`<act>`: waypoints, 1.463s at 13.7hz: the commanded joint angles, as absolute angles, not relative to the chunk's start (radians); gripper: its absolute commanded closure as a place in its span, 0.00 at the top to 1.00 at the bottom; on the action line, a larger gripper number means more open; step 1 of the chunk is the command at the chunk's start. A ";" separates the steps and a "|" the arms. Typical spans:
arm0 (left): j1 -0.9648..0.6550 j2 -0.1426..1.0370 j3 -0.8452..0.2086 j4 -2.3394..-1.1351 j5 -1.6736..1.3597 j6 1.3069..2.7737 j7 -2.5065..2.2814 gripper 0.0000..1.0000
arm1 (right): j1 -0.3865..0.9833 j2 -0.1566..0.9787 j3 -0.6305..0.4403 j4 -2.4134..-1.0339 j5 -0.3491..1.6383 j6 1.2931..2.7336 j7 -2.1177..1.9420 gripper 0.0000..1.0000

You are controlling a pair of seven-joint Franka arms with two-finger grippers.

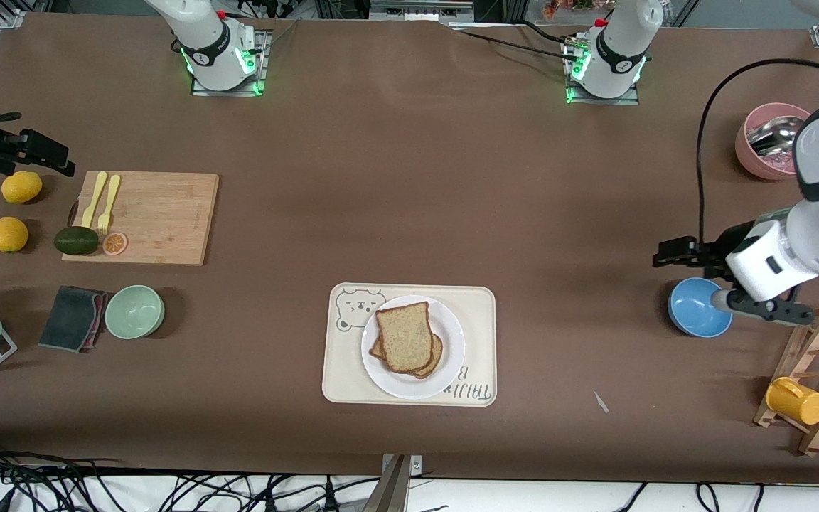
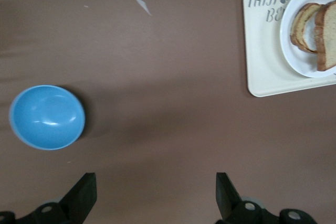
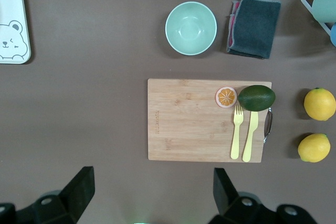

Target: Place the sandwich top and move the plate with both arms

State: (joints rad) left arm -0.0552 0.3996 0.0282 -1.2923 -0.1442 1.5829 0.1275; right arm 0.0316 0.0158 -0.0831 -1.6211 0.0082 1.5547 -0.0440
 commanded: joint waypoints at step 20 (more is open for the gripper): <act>-0.006 -0.003 -0.005 -1.621 0.049 1.574 0.120 1.00 | 0.060 0.011 -0.078 -1.626 -0.048 1.609 -0.031 1.00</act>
State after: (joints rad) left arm -0.0068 0.0454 0.0018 -1.5425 0.0314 1.5341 0.1276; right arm 0.0439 0.0160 -0.0786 -1.6213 -0.0275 1.5890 -0.0439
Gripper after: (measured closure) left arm 0.000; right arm 0.000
